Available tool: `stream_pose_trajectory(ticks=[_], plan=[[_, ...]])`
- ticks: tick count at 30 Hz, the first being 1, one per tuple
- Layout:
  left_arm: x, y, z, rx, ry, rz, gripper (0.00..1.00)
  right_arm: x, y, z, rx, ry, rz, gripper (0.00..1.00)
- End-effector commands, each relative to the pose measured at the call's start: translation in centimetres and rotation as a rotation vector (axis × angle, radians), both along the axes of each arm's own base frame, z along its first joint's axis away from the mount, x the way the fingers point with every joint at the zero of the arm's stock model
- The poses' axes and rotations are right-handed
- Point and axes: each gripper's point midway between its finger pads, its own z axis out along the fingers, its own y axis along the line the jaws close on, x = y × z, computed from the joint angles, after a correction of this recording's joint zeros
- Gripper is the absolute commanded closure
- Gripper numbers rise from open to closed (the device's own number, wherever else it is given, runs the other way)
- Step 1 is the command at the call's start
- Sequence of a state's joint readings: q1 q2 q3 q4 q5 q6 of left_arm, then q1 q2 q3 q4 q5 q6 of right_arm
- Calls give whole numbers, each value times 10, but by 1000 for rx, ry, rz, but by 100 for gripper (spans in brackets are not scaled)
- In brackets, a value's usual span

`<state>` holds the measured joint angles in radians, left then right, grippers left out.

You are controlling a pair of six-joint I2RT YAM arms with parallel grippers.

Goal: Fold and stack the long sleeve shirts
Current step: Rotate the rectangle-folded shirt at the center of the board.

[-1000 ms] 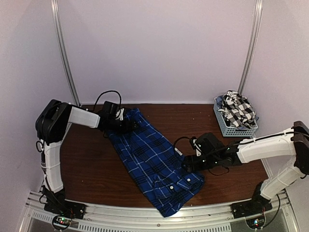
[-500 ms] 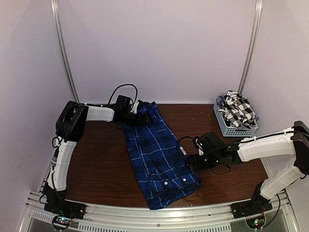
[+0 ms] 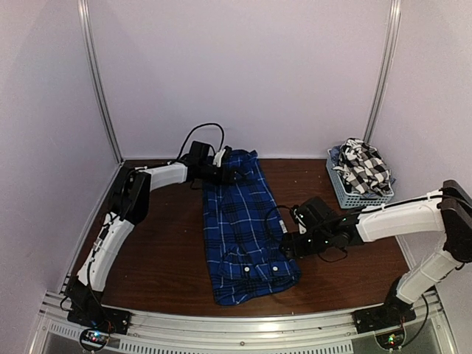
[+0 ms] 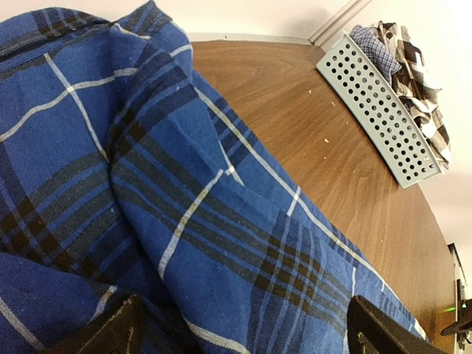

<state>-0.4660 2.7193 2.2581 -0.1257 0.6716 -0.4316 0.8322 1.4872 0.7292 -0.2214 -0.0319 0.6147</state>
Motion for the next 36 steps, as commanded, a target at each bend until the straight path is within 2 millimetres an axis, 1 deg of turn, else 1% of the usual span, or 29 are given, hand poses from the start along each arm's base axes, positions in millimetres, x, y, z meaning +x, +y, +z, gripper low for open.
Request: stream_pose_trajectory(ticks=[1, 5, 7, 10, 13, 16, 17, 18, 19, 20, 21, 23, 25, 28, 30, 32, 34, 35, 36], plan=[[-6, 1, -4, 37, -3, -32, 2, 13, 8, 7, -8, -33, 15, 19], [3, 13, 41, 58, -118, 16, 2, 15, 17, 4, 2, -18, 37, 20], [6, 21, 64, 50, -156, 40, 2, 14, 17, 1, 12, -12, 28, 20], [6, 36, 92, 58, -205, 85, 2, 11, 16, -5, 17, 8, 18, 20], [0, 49, 116, 75, -243, 130, 2, 5, 14, -16, 15, 41, 16, 21], [-13, 62, 133, 80, -256, 168, 2, -4, 16, -23, 40, 68, 27, 24], [-19, 67, 146, 74, -271, 184, 2, -8, 16, -26, 45, 76, 33, 25], [-28, 72, 143, 82, -255, 194, 2, -11, 17, -27, 51, 79, 37, 26], [-35, 77, 143, 84, -247, 204, 3, -14, 19, -27, 58, 82, 43, 26], [-42, 82, 149, 83, -249, 217, 2, -17, 21, -28, 65, 86, 51, 27], [-51, 88, 148, 89, -236, 229, 2, -21, 24, -29, 73, 88, 60, 28], [-68, 99, 152, 89, -235, 257, 2, -28, 34, -31, 95, 96, 85, 29], [-88, 111, 151, 101, -216, 284, 2, -34, 46, -31, 111, 98, 114, 30], [-123, 129, 144, 118, -197, 319, 2, -46, 67, -29, 127, 93, 169, 30], [-146, 138, 140, 131, -192, 334, 2, -51, 77, -27, 120, 81, 202, 29], [-169, 148, 131, 148, -178, 337, 2, -48, 76, -24, 78, 52, 202, 28], [-191, 155, 124, 158, -169, 328, 2, -42, 67, -18, 28, 14, 185, 26], [-202, 157, 127, 151, -178, 320, 2, -38, 61, -14, 2, -11, 177, 25], [-214, 157, 125, 150, -179, 304, 2, -35, 54, -8, -29, -38, 169, 23]])
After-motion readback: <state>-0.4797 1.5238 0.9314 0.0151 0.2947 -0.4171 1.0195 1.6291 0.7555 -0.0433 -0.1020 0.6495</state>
